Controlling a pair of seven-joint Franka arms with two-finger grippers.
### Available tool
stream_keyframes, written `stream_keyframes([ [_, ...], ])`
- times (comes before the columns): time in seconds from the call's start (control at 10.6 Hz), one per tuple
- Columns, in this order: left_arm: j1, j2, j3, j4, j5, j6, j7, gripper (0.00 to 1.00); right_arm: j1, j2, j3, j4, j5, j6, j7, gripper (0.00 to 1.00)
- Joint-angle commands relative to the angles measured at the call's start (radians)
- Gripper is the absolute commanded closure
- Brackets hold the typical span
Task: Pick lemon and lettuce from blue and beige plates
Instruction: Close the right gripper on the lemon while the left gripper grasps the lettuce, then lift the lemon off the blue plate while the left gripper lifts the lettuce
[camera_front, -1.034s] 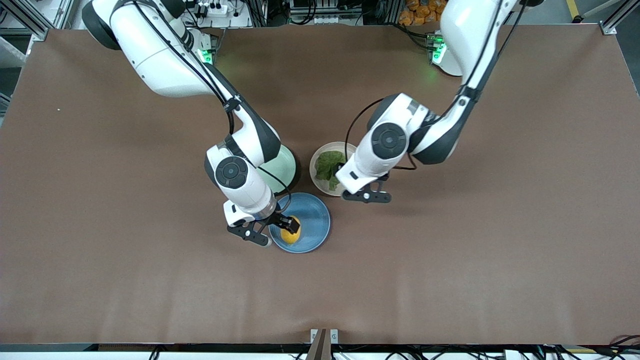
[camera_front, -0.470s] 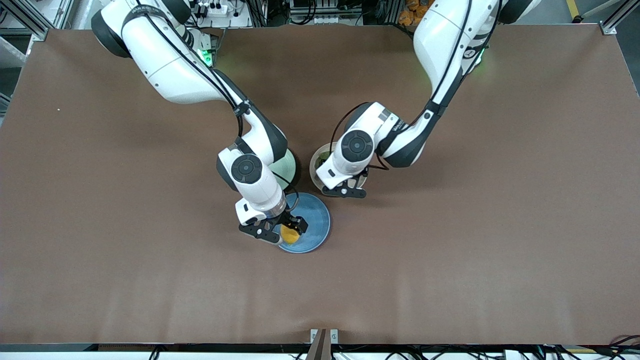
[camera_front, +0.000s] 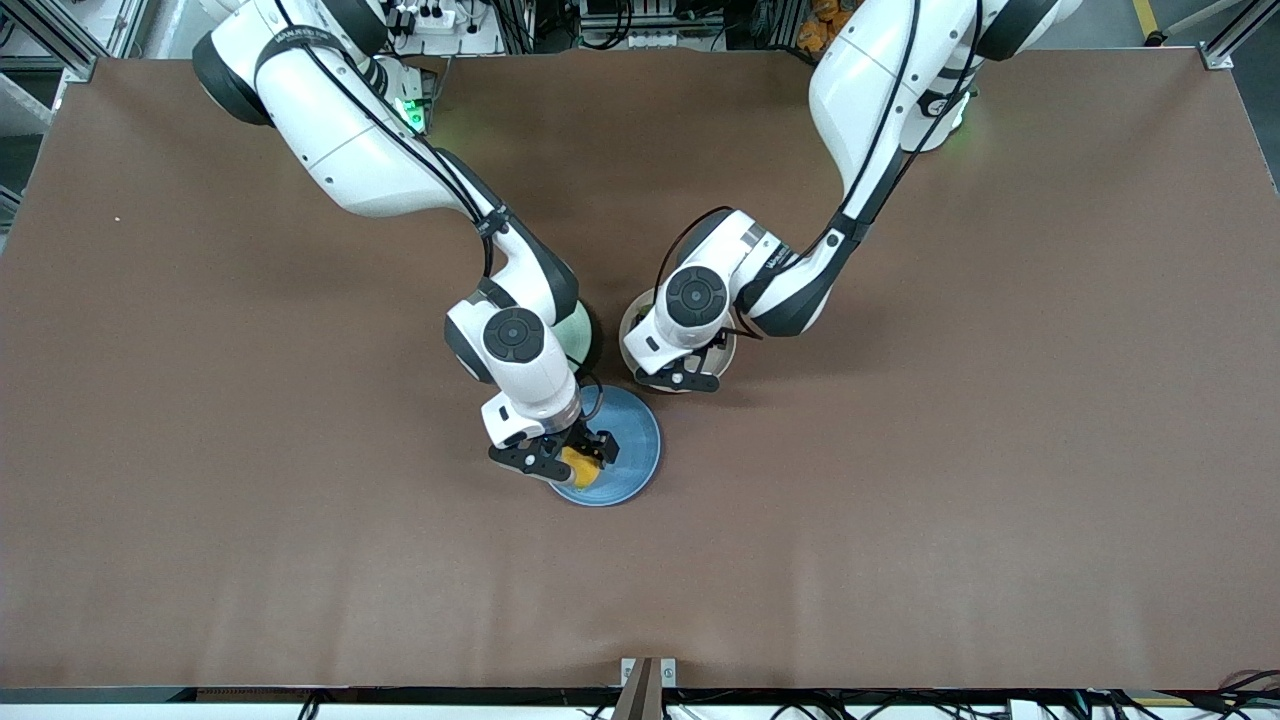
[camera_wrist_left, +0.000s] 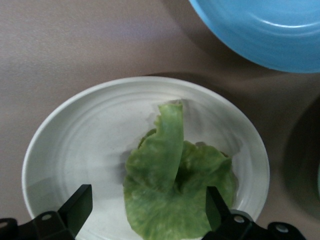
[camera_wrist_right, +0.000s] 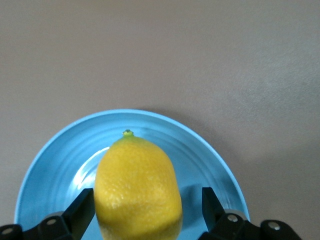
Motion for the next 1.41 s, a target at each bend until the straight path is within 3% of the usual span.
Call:
stream_keyframes([
  [0.0, -0.021, 0.024, 0.011, 0.019, -0.004, 0.037, -0.009, 0.00, -0.016, 0.026, 0.022, 0.035, -0.025, 0.005, 0.042, 0.85],
  [0.09, -0.029, 0.027, 0.013, 0.017, -0.003, 0.046, -0.008, 0.00, -0.021, 0.026, 0.028, 0.035, -0.023, 0.010, 0.092, 1.00],
  [0.47, -0.041, 0.046, 0.013, 0.017, 0.003, 0.074, -0.018, 0.00, -0.033, 0.020, 0.039, 0.038, -0.020, -0.002, 0.105, 1.00],
  [0.66, -0.041, 0.046, 0.013, 0.017, 0.005, 0.074, -0.026, 0.87, -0.061, -0.023, 0.065, 0.032, 0.000, -0.009, 0.108, 1.00],
  [0.75, -0.041, 0.046, 0.013, 0.017, 0.008, 0.074, -0.026, 1.00, -0.073, -0.049, 0.067, 0.027, 0.030, -0.022, 0.104, 1.00],
  [0.94, -0.041, 0.038, 0.013, 0.017, 0.010, 0.074, -0.028, 1.00, -0.139, -0.129, 0.103, -0.029, 0.038, -0.097, 0.061, 1.00],
  [1.22, -0.035, 0.009, 0.013, 0.016, 0.010, 0.065, -0.031, 1.00, -0.269, -0.348, 0.107, -0.306, 0.096, -0.104, -0.228, 1.00],
  [1.32, -0.030, -0.011, 0.013, 0.016, 0.010, 0.044, -0.031, 1.00, -0.304, -0.393, 0.105, -0.348, 0.118, -0.131, -0.314, 1.00],
])
